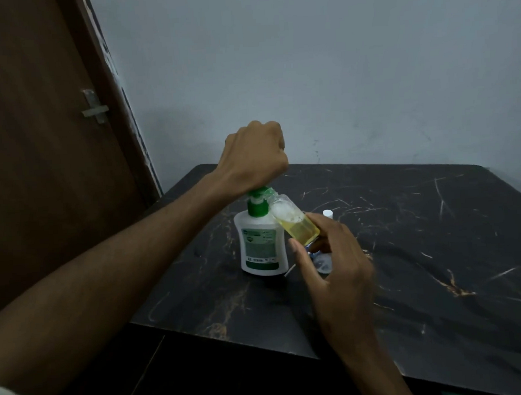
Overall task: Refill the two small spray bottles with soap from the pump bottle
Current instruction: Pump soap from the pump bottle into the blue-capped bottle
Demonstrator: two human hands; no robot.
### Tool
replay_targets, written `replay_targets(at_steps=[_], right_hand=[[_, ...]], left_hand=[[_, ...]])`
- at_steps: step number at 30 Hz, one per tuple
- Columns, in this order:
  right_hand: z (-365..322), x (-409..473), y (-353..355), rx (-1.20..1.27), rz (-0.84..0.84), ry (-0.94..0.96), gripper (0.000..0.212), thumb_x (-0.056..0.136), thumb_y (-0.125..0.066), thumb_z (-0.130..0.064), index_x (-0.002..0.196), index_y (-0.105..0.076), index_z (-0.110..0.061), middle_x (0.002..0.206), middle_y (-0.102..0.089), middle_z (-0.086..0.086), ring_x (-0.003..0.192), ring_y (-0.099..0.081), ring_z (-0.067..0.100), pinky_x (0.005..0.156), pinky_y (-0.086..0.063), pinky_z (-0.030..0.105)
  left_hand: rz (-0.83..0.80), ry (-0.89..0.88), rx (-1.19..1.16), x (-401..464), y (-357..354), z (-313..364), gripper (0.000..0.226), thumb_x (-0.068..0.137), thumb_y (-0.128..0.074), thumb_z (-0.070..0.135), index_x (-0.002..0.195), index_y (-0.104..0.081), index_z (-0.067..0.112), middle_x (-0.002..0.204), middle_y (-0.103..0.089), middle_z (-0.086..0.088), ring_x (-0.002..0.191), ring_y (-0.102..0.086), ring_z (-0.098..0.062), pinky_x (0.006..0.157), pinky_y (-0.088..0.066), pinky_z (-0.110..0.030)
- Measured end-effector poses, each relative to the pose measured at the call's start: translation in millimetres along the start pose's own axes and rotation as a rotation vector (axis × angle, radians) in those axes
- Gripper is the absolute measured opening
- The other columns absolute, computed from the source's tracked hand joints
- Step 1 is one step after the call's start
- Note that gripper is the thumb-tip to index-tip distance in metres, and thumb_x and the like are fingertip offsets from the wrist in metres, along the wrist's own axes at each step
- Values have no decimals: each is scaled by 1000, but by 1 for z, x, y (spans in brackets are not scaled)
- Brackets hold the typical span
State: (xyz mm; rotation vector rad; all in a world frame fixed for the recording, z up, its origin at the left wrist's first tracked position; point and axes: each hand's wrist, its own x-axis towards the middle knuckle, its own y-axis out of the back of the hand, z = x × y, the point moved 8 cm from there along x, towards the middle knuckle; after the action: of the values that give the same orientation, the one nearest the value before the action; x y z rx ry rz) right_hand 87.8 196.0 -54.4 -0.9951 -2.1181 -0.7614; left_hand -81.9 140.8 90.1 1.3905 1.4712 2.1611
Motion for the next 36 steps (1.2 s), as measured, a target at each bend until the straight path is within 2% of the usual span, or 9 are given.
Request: replay_targets(at_steps=[7,11,15,19,23,28,32,36], right_hand=[[1,0,0,2,-4,-6,43,96,-69,-34,134,-63,-15,124,-67,-3,109,-65,12,88,-58,33],[-1,-1,0,-3,-2,-6,43,96,-68,-35,134,-64,-16,123,-67,-4,107,-65,12,88,-58,33],[-1,-1,-1,-17,-10,-10,44,95,-70,-34,135,-63,-17,124,-67,-4,108,-65,12,88,-59,32],[-1,-1,2,-13,13,-4,40,95,-72,-31,132,-65,-16,121,-68,-4,105,-66,11,87,-57,30],[-3,-1,1,-21,19,10,42,95,-72,-32,132,-65,-14,121,-68,-3,105,-66,11,86,-58,32],[-2,-1,1,1,1,-4,39,97,-72,-31,132,-65,-16,119,-67,-6,104,-64,10,86,-56,32],[1,-1,-3,-8,-18,-16,41,98,-72,-33,134,-63,-17,122,-66,-6,108,-63,9,88,-56,33],[0,-2,-3,-8,-17,-10,41,98,-72,-33,135,-63,-16,123,-67,-5,109,-63,8,90,-55,30]], left_hand=[[25,-17,-24,3,1,1,32,67,-53,5,49,-32,22,48,-38,8,46,-36,-13,55,-33,-26],[20,-15,-7,2,1,-1,36,69,-55,4,50,-32,23,49,-37,8,46,-35,-12,54,-28,-24],[25,-30,-8,4,0,0,30,68,-53,9,52,-34,24,55,-50,5,49,-42,-12,56,-35,-26],[38,-15,-35,4,-2,-2,34,71,-53,6,51,-33,24,54,-46,7,49,-40,-10,57,-34,-26],[20,-12,-14,4,-3,-6,27,71,-52,10,54,-38,26,62,-58,4,53,-45,-11,61,-41,-30],[41,-31,-11,7,1,-2,24,67,-50,10,51,-37,22,53,-47,7,49,-43,-14,61,-47,-34],[44,-42,18,4,-1,-2,36,70,-53,5,51,-30,25,51,-32,9,49,-32,-13,64,-39,-35],[37,-56,41,5,2,-1,29,69,-50,8,52,-33,25,53,-39,6,50,-37,-15,65,-44,-37]])
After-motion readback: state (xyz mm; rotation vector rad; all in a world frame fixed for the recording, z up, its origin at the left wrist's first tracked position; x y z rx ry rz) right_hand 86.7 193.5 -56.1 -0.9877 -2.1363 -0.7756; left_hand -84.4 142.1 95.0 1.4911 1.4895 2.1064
